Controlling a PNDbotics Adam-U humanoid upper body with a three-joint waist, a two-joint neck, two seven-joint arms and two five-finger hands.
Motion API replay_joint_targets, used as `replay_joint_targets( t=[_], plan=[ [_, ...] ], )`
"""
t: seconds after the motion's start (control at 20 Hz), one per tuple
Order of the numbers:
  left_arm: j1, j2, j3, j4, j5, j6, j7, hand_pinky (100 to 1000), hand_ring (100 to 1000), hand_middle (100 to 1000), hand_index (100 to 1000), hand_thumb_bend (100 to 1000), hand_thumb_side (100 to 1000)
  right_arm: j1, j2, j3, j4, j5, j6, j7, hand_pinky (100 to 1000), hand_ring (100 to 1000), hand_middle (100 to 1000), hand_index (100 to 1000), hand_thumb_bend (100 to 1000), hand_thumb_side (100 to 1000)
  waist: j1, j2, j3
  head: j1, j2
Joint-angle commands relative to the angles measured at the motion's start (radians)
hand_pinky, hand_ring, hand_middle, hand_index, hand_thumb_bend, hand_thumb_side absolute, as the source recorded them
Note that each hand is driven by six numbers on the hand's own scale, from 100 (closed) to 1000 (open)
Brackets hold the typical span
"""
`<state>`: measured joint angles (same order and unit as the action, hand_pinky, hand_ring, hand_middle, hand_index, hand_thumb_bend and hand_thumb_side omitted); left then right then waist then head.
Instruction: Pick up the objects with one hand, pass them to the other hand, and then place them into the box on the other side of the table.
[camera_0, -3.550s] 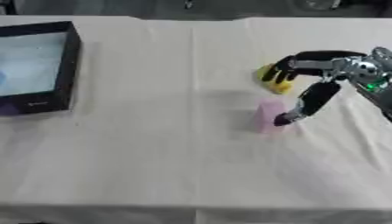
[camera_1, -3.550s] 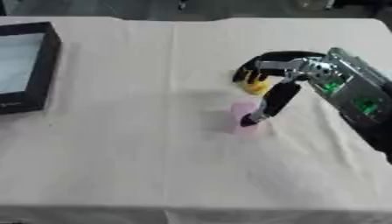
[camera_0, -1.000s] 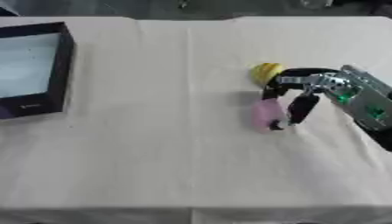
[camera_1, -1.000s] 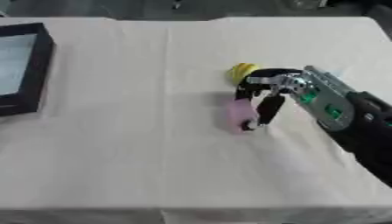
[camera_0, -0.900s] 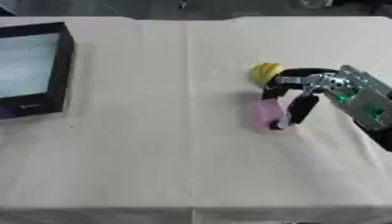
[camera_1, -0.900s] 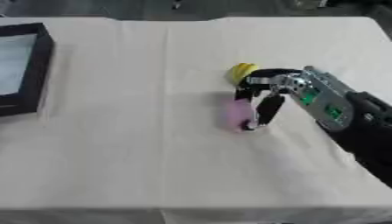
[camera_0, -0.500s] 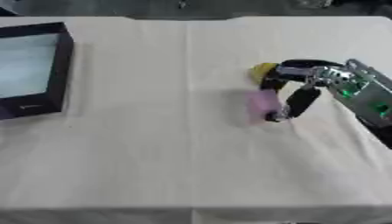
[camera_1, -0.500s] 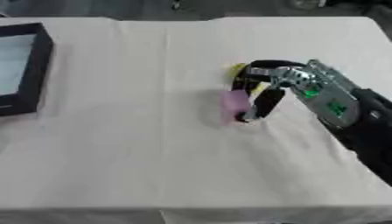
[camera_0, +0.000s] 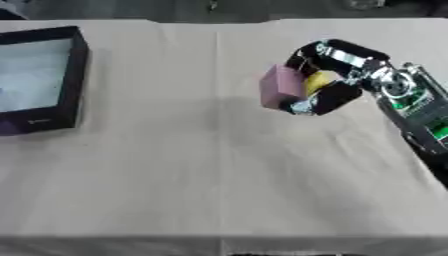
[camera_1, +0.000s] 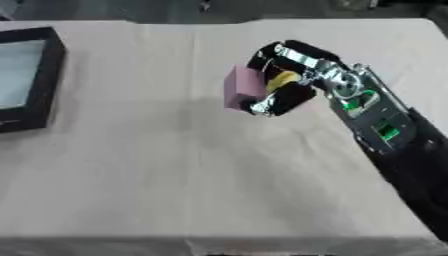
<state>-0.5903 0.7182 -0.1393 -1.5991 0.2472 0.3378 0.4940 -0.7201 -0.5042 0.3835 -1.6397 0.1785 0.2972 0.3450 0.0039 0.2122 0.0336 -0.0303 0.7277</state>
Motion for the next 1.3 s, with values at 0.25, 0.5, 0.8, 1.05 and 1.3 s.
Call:
replay_joint_targets(
  t=[0.25, 0.5, 0.8, 1.05, 1.3],
  plan=[
    [-0.045, 0.045, -0.026, -0.037, -0.027, 0.018, -0.051, 641, 679, 647, 778, 493, 553, -0.003, 0.125, 0.017, 0.041, -0.06, 0.014, -0.145, 783, 559, 524, 529, 311, 100, 0.018, -0.042, 0.002, 0.013, 0.005],
    [-0.068, 0.044, -0.048, -0.059, -0.043, 0.031, -0.091, 643, 681, 650, 779, 493, 548, -0.004, 0.191, 0.046, 0.072, -0.068, -0.021, -0.206, 781, 555, 525, 530, 308, 100, 0.014, -0.048, 0.001, 0.019, 0.01],
    [-0.086, 0.049, -0.062, -0.079, -0.054, 0.043, -0.118, 645, 682, 651, 779, 495, 544, -0.018, 0.253, 0.073, 0.098, -0.061, -0.057, -0.245, 775, 550, 523, 529, 306, 100, 0.013, -0.051, 0.005, 0.027, 0.009],
    [-0.106, 0.056, -0.084, -0.086, -0.067, 0.056, -0.148, 650, 684, 653, 781, 498, 541, -0.026, 0.295, 0.099, 0.123, -0.052, -0.084, -0.255, 775, 549, 522, 529, 306, 100, 0.013, -0.053, 0.01, 0.035, 0.015],
    [-0.15, 0.057, -0.13, -0.103, -0.091, 0.084, -0.215, 659, 690, 660, 785, 505, 543, -0.035, 0.336, 0.117, 0.146, -0.034, -0.123, -0.272, 775, 548, 521, 528, 317, 100, 0.014, -0.058, 0.014, 0.039, 0.02]
  ],
)
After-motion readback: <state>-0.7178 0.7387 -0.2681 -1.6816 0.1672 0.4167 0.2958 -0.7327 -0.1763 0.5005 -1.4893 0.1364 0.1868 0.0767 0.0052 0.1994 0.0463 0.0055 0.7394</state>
